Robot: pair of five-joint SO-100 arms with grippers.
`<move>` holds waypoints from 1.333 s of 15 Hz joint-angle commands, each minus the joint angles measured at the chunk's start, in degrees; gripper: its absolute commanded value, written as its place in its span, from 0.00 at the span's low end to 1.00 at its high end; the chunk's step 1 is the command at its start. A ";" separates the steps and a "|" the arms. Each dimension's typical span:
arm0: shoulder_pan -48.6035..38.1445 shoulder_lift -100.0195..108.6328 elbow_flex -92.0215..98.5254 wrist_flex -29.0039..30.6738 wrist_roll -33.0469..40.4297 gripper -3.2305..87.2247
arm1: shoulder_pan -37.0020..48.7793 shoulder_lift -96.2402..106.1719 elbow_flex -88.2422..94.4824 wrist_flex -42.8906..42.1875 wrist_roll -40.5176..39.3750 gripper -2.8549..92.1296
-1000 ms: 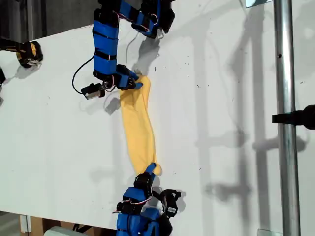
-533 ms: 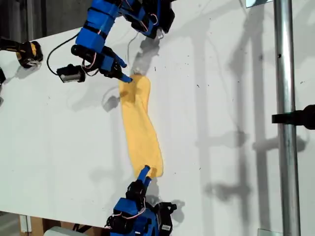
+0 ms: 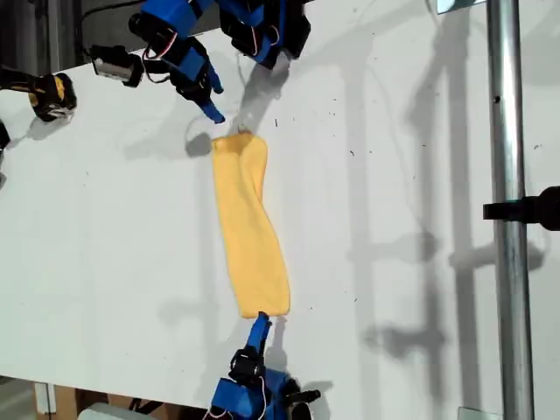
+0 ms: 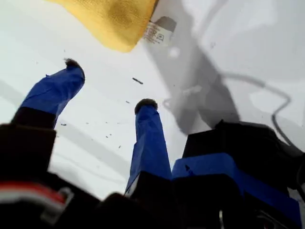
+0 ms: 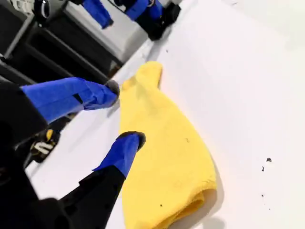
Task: Grasp corners of a towel and fold twice.
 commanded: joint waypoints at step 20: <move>1.67 3.60 5.98 -4.04 3.87 0.16 | -4.39 -50.27 -1.05 -47.11 3.25 0.42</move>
